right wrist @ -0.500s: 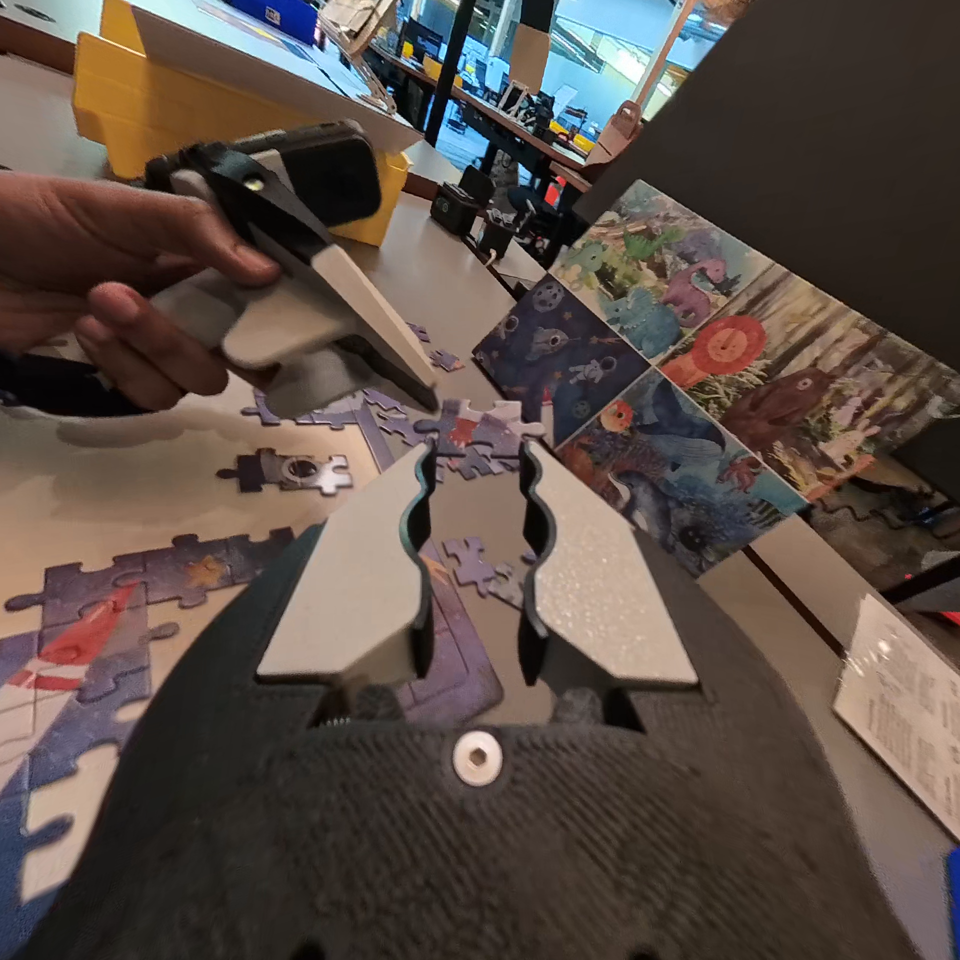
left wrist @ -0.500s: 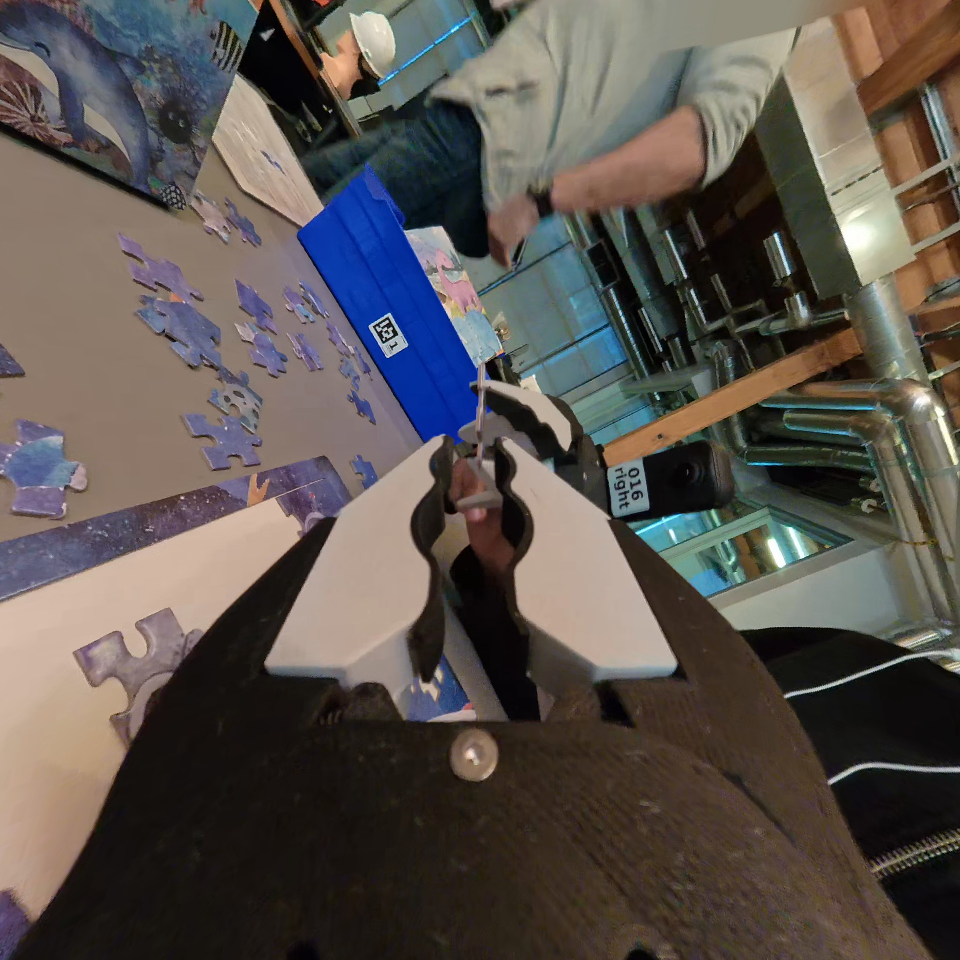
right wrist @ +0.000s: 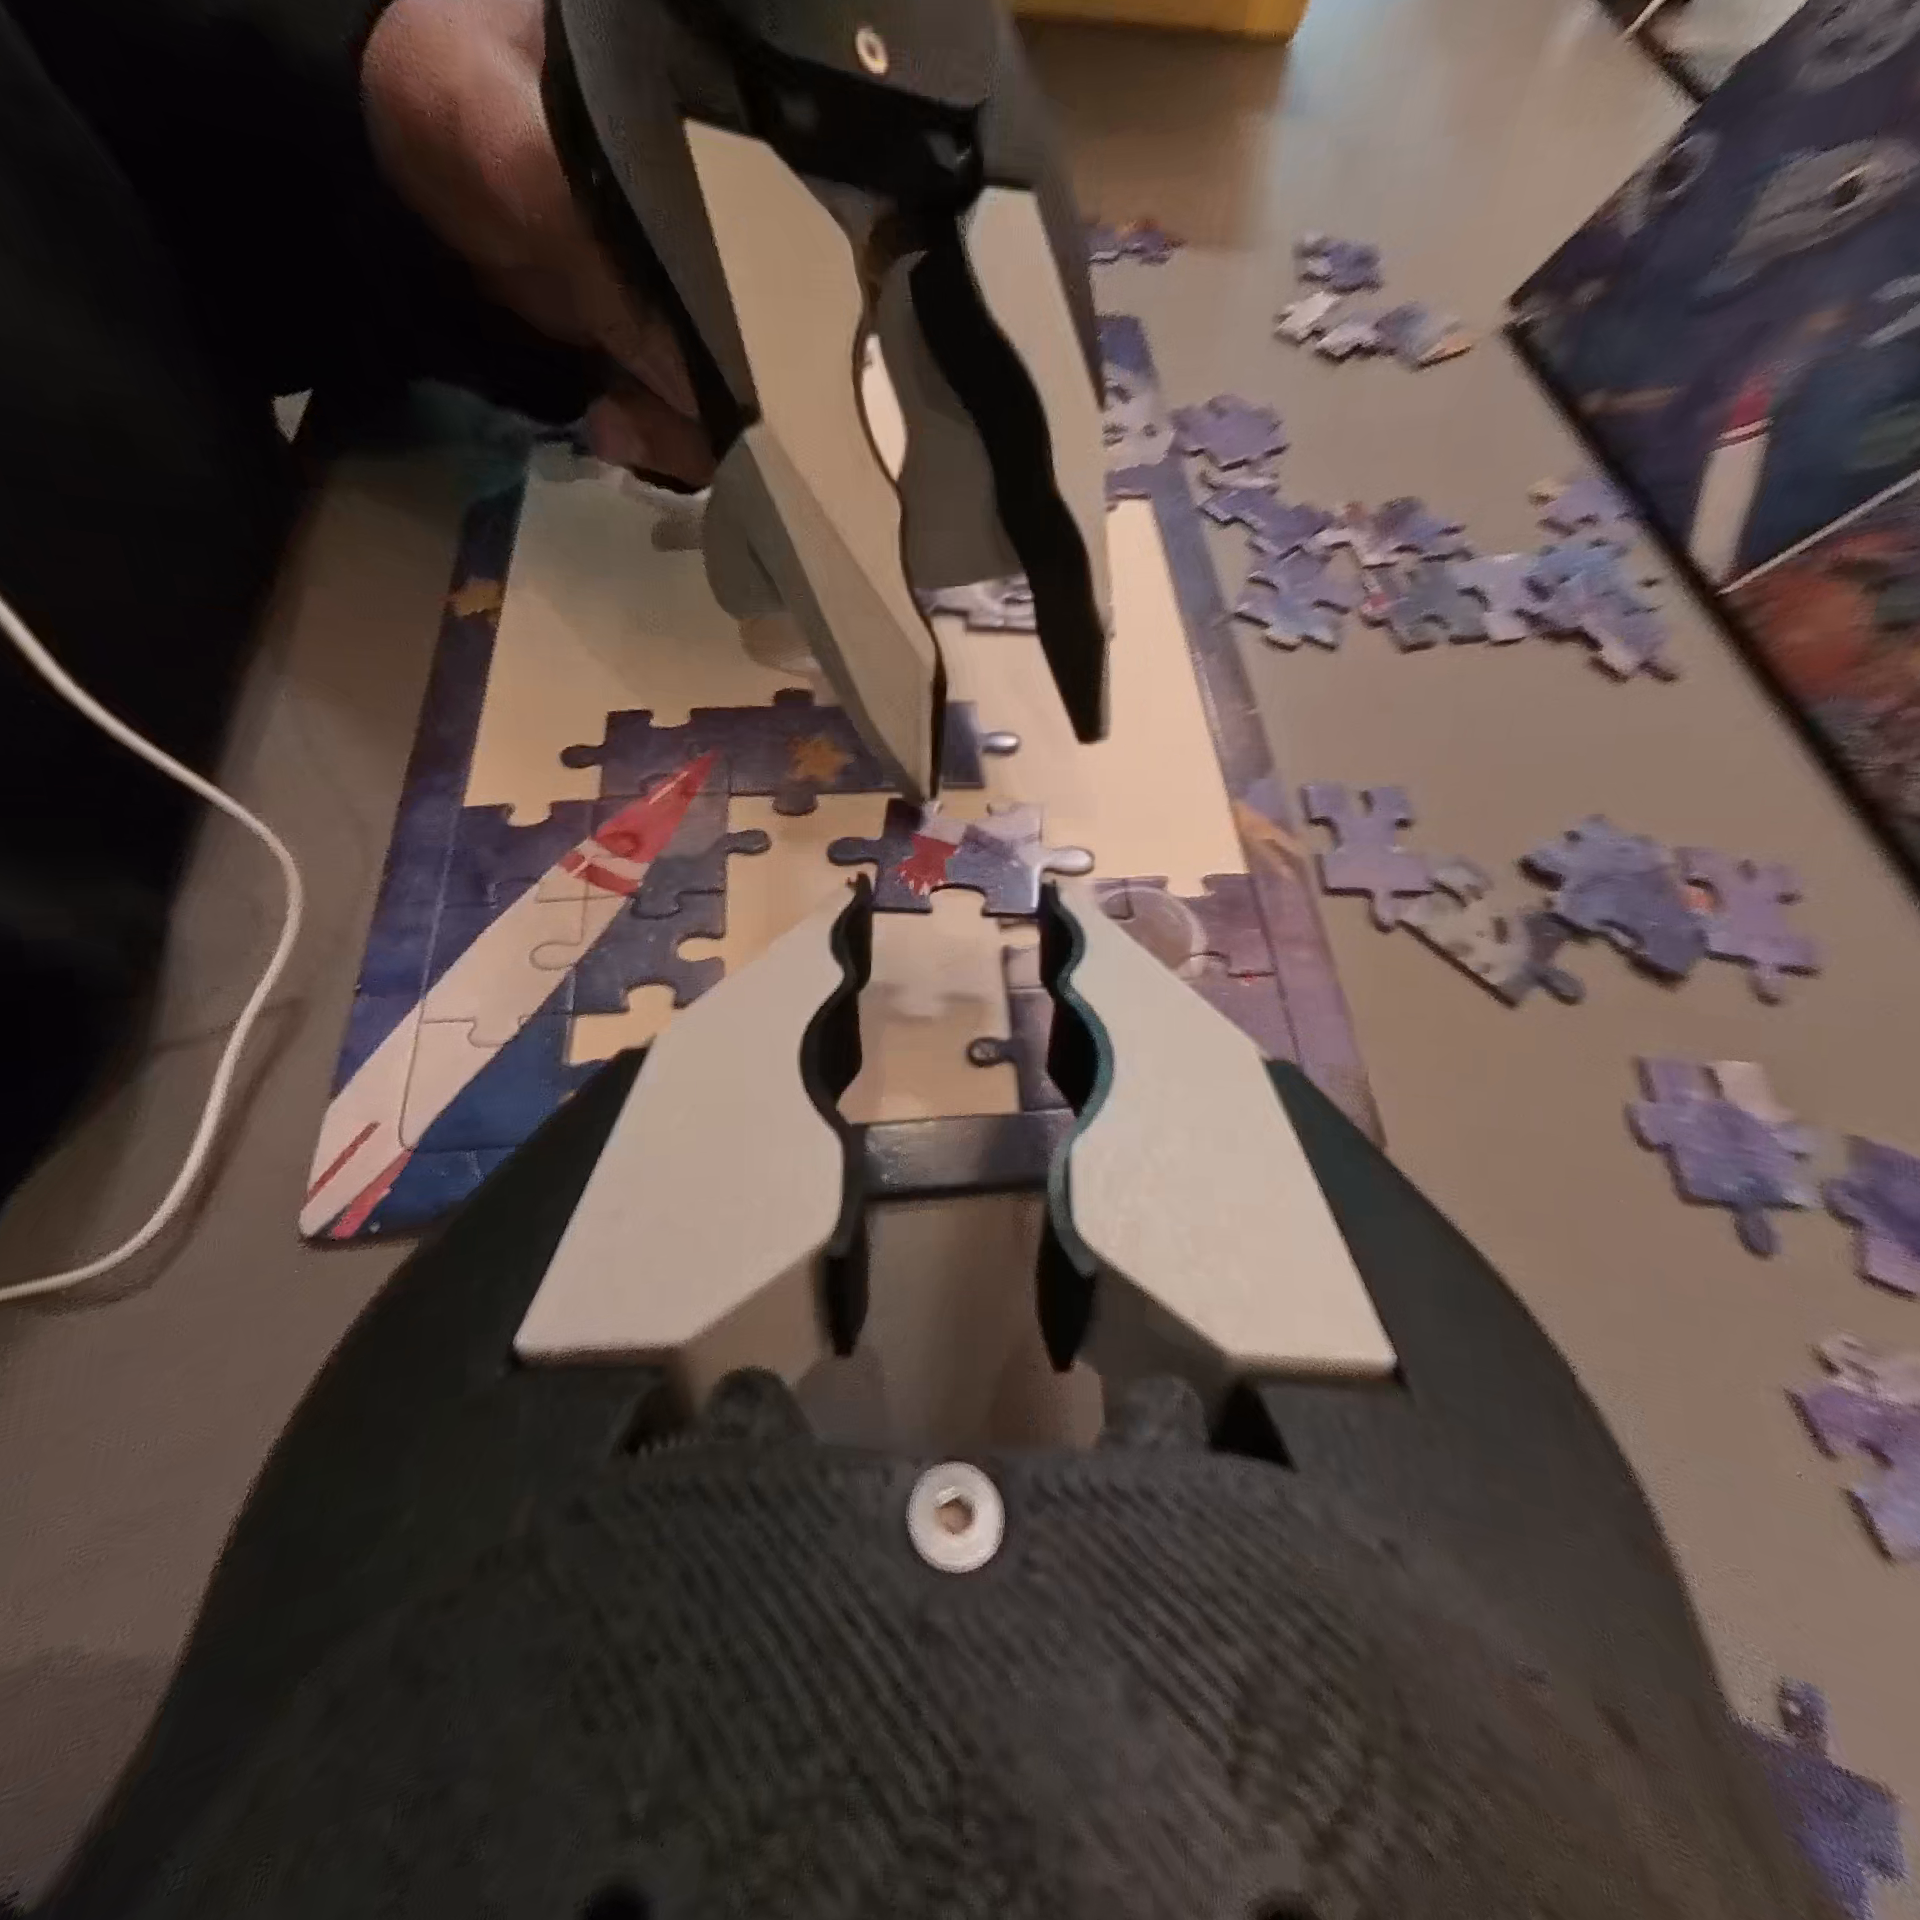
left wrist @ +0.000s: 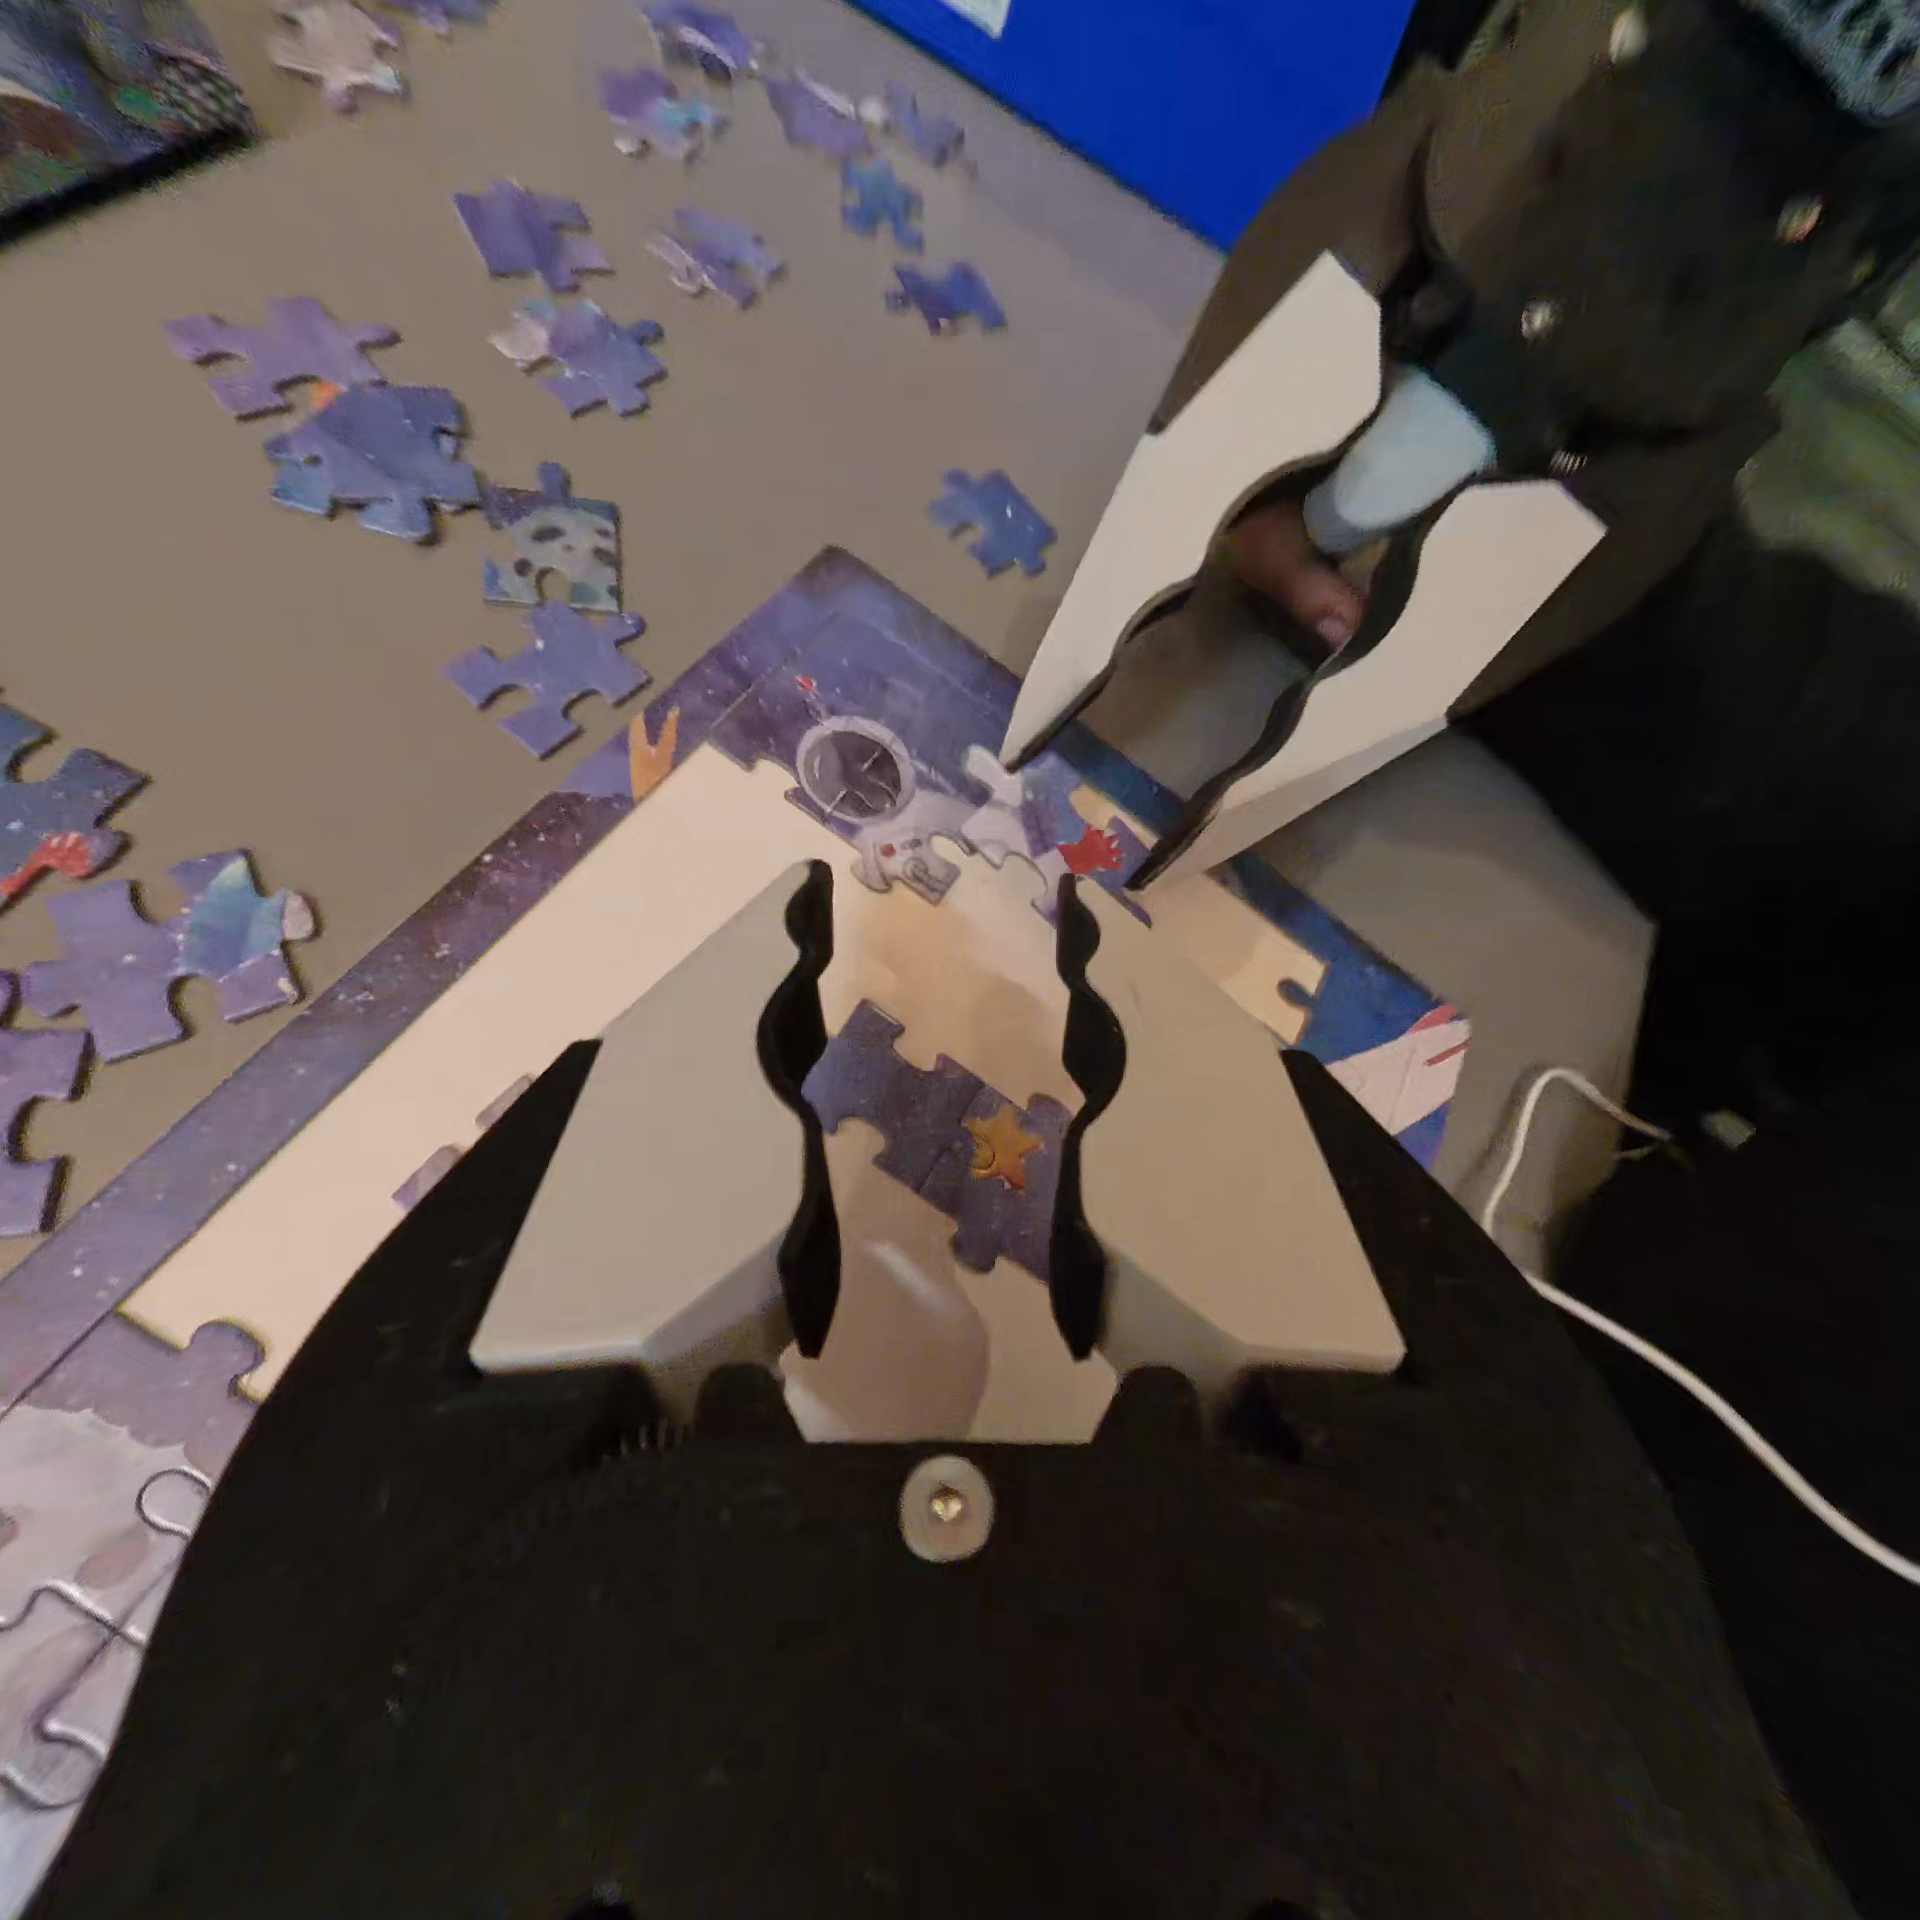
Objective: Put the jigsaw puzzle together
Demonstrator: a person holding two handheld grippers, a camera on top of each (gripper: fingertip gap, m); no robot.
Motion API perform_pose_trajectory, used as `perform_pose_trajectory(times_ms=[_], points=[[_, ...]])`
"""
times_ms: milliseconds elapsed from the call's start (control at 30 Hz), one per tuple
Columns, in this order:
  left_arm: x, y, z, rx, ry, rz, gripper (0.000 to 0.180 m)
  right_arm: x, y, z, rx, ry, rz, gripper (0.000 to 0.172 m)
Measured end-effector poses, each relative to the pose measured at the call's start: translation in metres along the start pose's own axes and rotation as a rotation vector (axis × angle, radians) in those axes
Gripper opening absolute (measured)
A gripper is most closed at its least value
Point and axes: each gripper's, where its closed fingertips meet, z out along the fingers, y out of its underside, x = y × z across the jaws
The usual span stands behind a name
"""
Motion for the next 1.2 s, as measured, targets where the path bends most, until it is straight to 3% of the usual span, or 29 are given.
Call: perform_pose_trajectory(times_ms=[433,733,1200], points=[[0.014,0.013,0.013,-0.109,-0.043,0.242,0.021,-0.004,0.02,0.006,-0.097,-0.055,0.062,0.031],[0.017,0.022,0.015,-0.155,-0.047,0.244,0.018,0.003,0.024,0.008,-0.12,-0.013,0.059,0.039],[0.029,0.028,0.016,-0.181,-0.03,0.24,0.018,0.001,0.025,0.009,-0.129,-0.014,0.045,0.032]])
